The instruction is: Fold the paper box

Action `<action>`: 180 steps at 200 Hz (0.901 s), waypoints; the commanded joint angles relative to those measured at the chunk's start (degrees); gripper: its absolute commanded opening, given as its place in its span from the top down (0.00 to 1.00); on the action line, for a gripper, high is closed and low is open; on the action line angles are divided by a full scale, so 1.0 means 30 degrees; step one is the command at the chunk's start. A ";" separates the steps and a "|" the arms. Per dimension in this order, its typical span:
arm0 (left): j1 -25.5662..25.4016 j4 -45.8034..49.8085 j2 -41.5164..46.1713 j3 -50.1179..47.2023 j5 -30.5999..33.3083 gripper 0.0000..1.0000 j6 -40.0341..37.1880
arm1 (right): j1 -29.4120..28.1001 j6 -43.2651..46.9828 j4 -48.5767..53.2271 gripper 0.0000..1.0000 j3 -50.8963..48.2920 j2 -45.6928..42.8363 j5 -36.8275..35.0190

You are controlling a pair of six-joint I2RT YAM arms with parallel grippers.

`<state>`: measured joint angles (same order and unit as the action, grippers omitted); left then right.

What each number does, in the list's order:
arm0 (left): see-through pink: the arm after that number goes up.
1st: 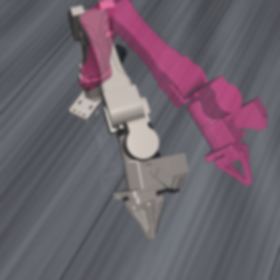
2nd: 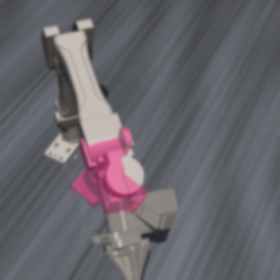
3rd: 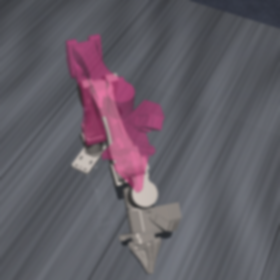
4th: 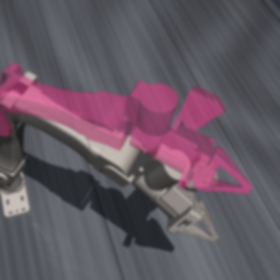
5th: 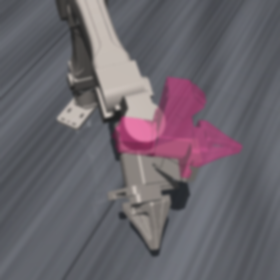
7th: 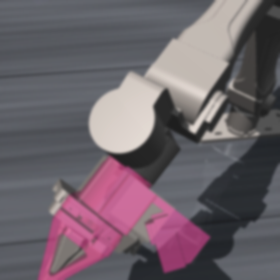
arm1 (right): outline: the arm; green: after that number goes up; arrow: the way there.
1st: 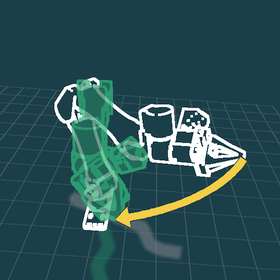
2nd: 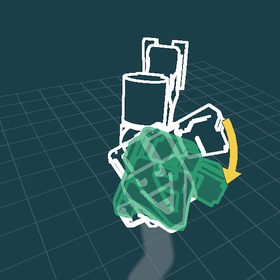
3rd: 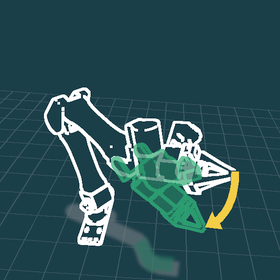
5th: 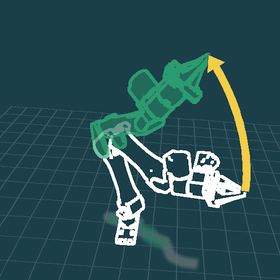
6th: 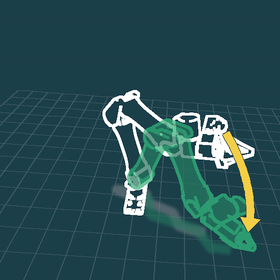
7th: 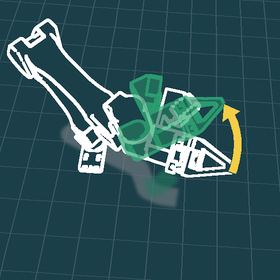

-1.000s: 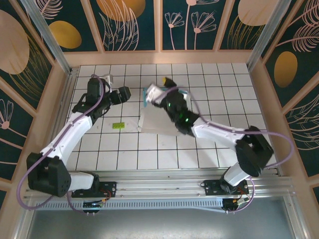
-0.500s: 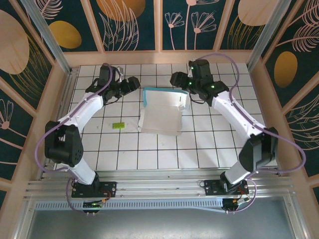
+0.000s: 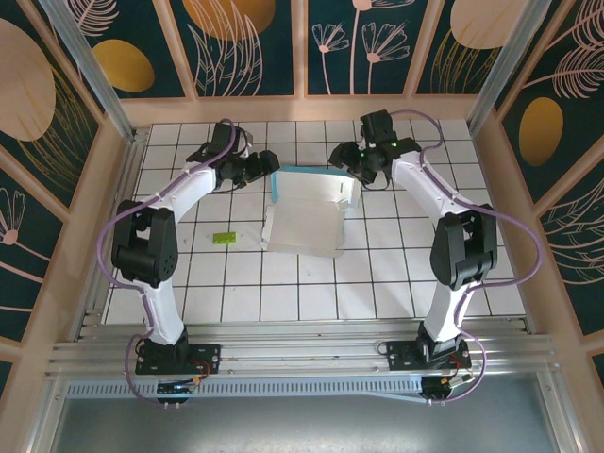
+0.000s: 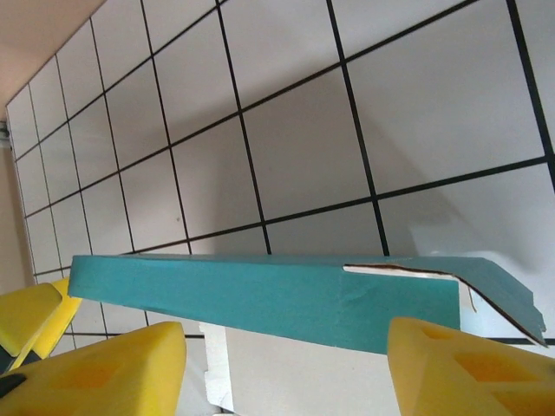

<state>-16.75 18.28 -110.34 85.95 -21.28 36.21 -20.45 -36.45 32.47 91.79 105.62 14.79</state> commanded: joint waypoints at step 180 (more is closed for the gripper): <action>-0.0584 -0.0682 -0.0640 -0.1228 -0.2921 0.66 -0.0379 | 0.0049 -0.0196 -0.2220 0.55 -0.2705 0.0053 0.0853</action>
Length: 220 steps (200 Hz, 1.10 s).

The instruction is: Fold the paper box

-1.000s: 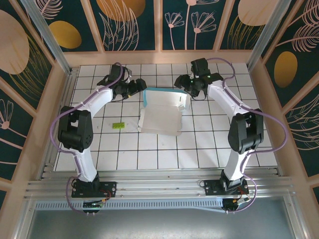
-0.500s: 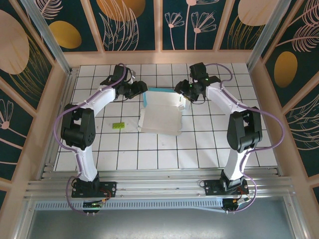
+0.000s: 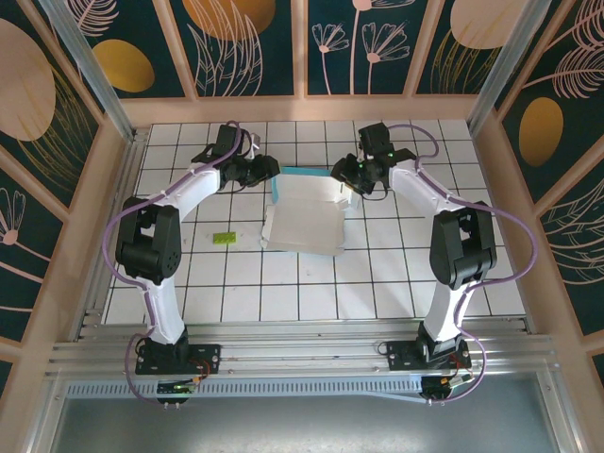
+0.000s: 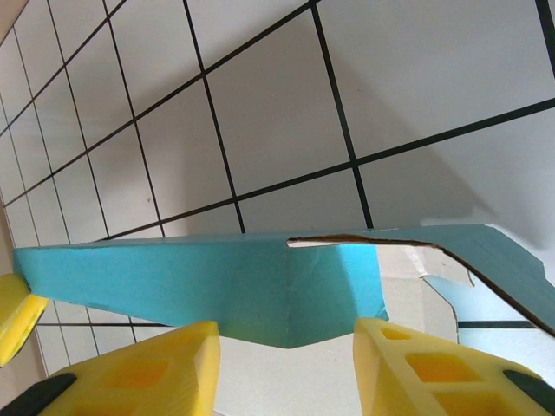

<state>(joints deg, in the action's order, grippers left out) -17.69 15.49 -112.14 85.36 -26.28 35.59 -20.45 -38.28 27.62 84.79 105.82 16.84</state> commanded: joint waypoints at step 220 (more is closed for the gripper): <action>-0.0336 -0.0474 0.1466 -0.2541 -0.2373 0.64 -0.0006 | -0.0083 0.3134 -0.1666 0.71 0.0052 0.0087 -0.0797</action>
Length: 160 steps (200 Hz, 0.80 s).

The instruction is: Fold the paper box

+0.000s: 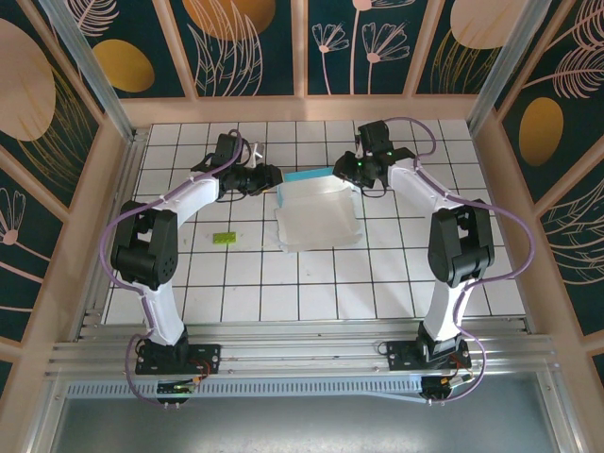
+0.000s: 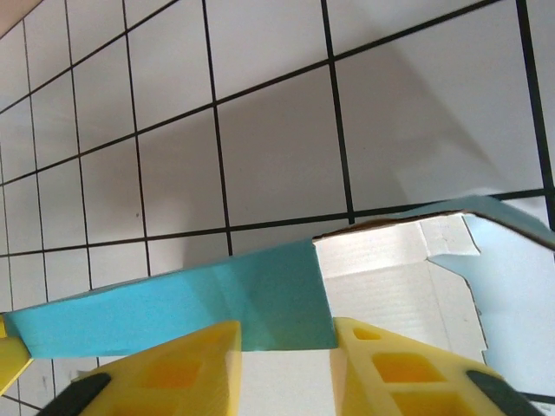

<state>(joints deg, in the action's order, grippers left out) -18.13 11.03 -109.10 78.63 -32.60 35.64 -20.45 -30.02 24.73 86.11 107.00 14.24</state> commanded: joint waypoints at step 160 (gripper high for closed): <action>-0.0175 0.1664 0.0385 0.0329 0.0801 0.55 0.0249 | 0.1006 0.0611 -0.1845 0.70 -0.0723 -0.1154 0.1214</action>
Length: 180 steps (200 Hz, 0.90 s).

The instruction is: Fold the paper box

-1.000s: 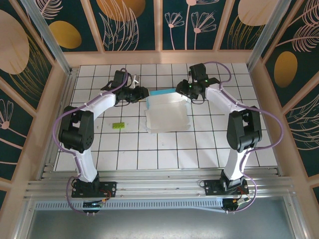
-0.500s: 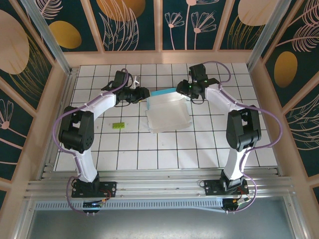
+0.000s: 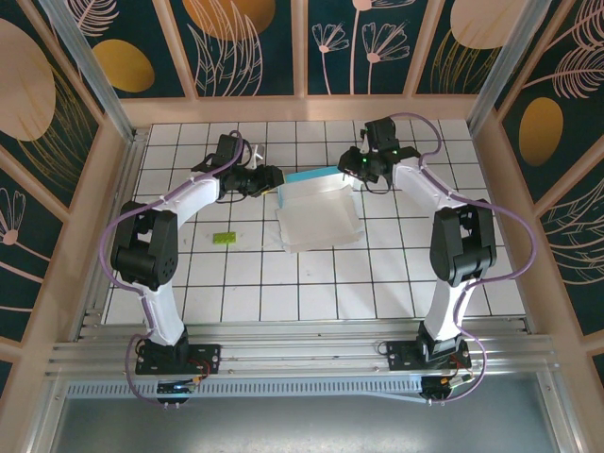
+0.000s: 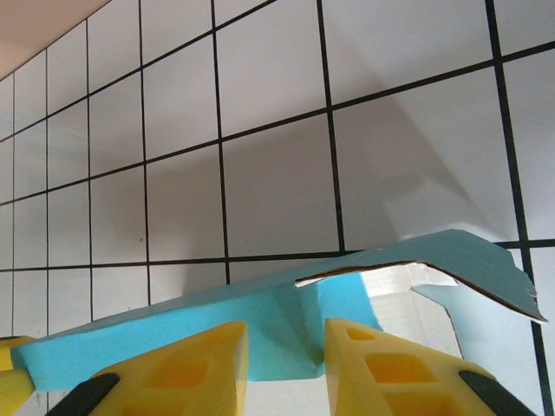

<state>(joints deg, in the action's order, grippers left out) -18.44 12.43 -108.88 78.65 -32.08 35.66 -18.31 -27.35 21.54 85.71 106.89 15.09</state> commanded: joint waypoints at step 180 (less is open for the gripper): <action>-0.0068 0.1161 0.0058 0.0801 0.0205 0.53 0.0360 | 0.0472 -0.1136 -0.2412 0.83 -0.1471 -0.0008 0.2776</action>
<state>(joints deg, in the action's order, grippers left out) -18.44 13.76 -108.88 79.50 -31.42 36.10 -16.60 -30.65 15.64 82.43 107.33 21.80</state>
